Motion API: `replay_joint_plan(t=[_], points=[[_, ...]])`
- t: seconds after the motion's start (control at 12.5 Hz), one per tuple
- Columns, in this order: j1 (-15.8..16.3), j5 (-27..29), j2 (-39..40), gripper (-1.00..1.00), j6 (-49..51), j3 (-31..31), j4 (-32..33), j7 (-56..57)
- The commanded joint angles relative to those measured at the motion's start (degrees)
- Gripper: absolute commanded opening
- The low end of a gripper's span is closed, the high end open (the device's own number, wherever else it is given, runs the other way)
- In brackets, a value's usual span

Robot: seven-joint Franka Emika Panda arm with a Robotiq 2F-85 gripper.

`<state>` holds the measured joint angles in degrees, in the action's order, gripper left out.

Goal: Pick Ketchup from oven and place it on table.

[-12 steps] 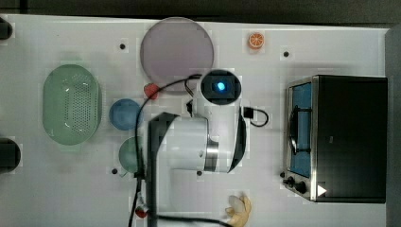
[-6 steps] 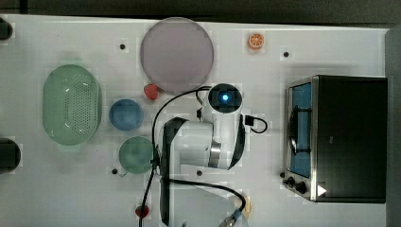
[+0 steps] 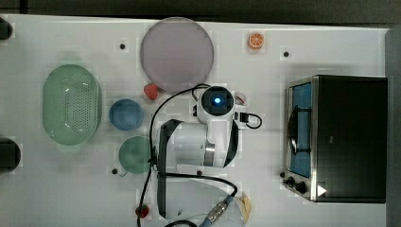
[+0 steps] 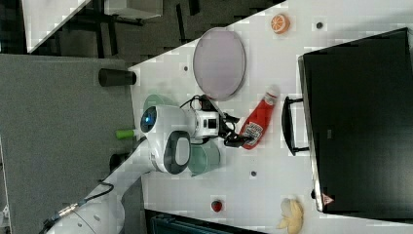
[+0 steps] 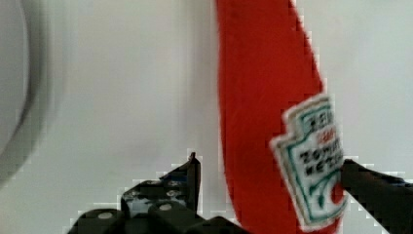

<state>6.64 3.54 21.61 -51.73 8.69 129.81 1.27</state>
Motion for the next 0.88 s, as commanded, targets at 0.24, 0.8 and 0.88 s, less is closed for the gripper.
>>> replay_joint_plan(t=[0.24,0.8,0.88], points=[[0.33,0.92,-11.50,1.00,8.64,0.10,-8.38,-0.37],[0.36,0.39,-18.36,1.00,30.41,-0.05,-27.18,-0.37],[0.36,0.32,-18.39,1.00,33.77,-0.06,-29.50,-0.37]])
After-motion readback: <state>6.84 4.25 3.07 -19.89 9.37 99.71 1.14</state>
